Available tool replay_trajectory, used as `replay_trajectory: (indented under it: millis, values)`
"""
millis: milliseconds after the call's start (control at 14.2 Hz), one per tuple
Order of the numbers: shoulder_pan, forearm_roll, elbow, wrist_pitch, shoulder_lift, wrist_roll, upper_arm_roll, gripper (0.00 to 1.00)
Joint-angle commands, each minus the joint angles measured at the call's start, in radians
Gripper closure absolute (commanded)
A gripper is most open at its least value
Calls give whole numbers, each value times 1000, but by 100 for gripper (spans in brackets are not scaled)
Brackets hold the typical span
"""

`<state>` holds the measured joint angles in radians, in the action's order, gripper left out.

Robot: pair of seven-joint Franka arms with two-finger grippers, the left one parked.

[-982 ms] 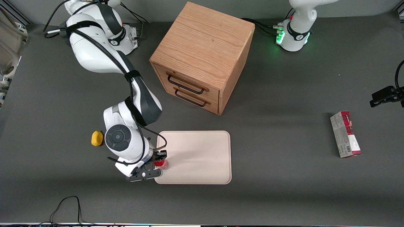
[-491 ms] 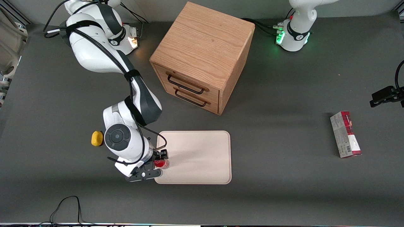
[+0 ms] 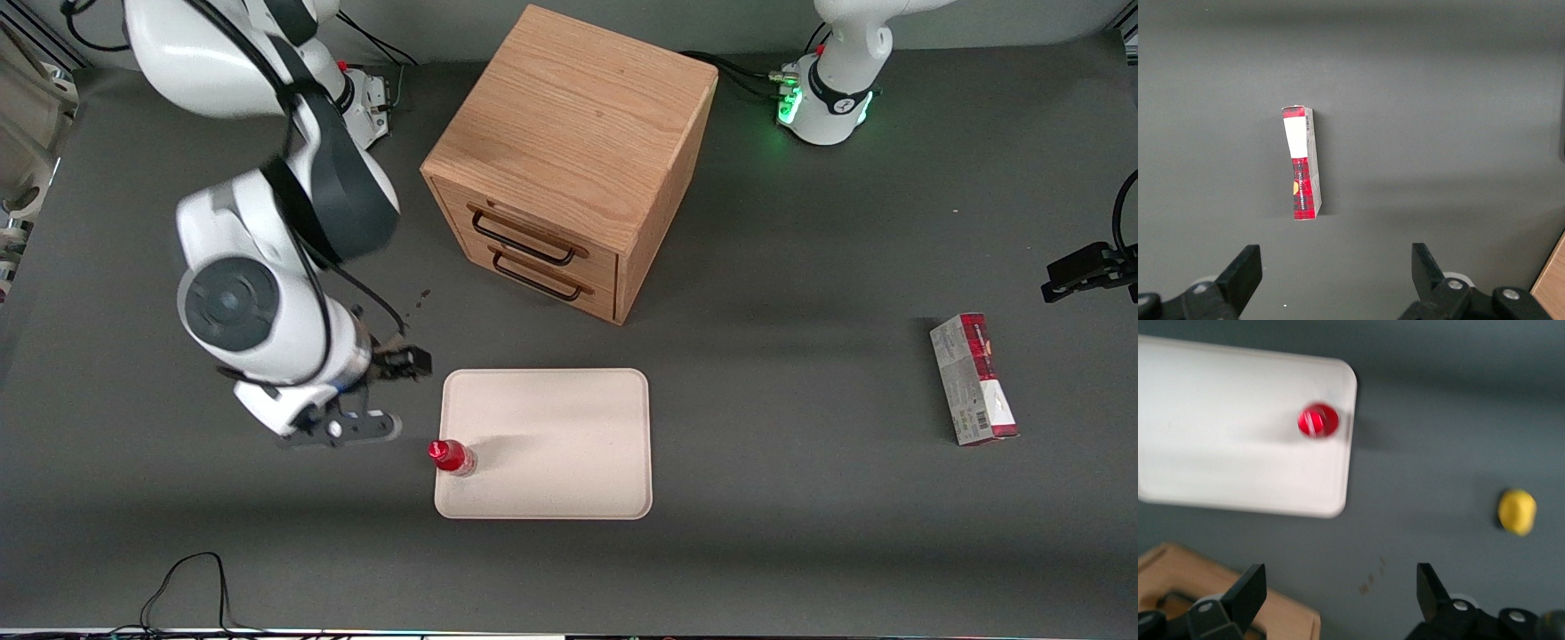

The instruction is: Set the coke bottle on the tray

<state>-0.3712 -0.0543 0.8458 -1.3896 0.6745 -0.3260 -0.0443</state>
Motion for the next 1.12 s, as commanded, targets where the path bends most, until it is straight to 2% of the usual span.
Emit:
replay_trajectory:
  millis: [0,351,702,1053]
  values:
    - [11,-7,175,35,-175,-22,10,0]
    - [86,-1,444,14,-435,-1,49,0]
    - [233,17,743,-170,-656,172,61,0]
    - [316,22,756,-192,-670,330,73,0]
